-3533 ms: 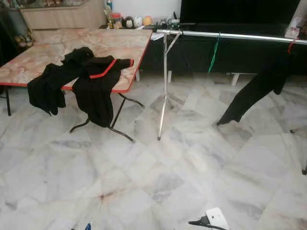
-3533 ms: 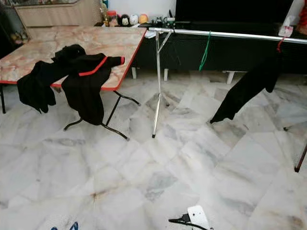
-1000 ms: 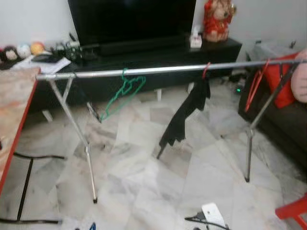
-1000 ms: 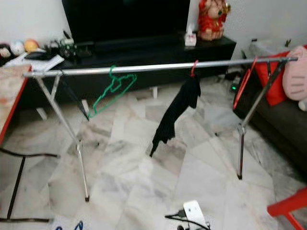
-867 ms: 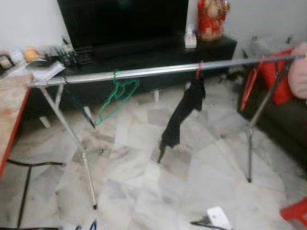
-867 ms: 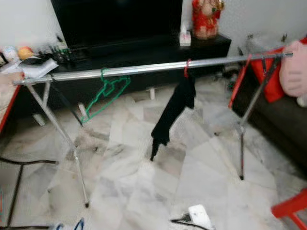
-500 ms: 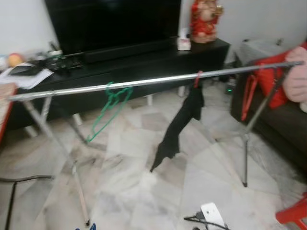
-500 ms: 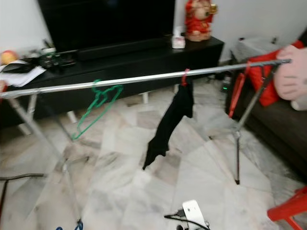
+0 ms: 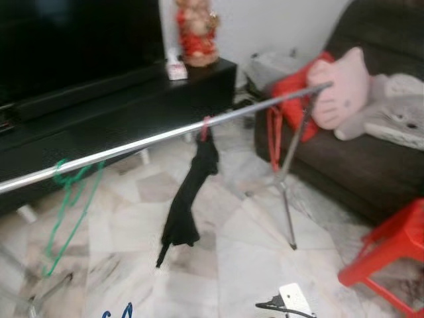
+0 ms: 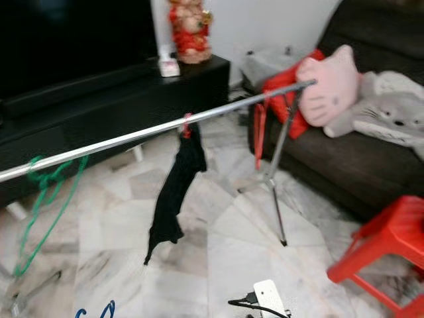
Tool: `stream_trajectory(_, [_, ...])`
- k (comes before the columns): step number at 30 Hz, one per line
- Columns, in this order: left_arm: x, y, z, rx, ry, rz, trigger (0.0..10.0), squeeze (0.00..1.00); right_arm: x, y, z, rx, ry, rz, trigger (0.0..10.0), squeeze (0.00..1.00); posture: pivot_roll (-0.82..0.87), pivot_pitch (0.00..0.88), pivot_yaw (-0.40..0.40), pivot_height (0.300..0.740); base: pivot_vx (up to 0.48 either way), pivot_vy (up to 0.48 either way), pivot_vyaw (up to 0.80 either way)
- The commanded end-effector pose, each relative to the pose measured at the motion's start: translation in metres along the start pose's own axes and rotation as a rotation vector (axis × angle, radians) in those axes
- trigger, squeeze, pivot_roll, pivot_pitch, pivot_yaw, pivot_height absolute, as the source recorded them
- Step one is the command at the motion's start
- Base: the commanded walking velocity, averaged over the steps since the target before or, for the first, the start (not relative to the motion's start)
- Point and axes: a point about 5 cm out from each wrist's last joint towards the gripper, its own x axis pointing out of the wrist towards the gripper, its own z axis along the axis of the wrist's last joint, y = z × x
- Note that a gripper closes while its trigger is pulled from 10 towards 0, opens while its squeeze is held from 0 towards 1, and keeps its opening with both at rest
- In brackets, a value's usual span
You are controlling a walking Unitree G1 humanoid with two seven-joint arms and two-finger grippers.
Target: Hang hanger
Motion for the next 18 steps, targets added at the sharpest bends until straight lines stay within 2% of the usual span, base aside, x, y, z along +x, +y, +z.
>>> stream_trajectory(1, [0.000, -0.005, -0.004, 0.006, 0.015, -0.013, 10.0, 0.00, 0.000, 0.000, 0.003, -0.005, -0.008, -0.002, 10.0, 0.00, -0.06, 0.000, 0.019, 0.732, 0.315, 0.000, 0.00])
stream_trajectory(10, [0.000, -0.002, 0.004, 0.019, -0.034, 0.004, 10.0, 0.00, 0.000, 0.000, 0.005, -0.010, -0.021, 0.007, 10.0, 0.00, -0.05, 0.000, 0.015, 0.732, 0.320, 0.000, 0.00])
stream_trajectory(18, [0.001, 0.003, 0.011, -0.010, -0.071, 0.031, 10.0, 0.00, 0.000, 0.000, 0.007, -0.036, -0.023, 0.014, 10.0, 0.00, -0.05, 0.000, 0.015, 0.732, 0.292, 0.000, 0.00])
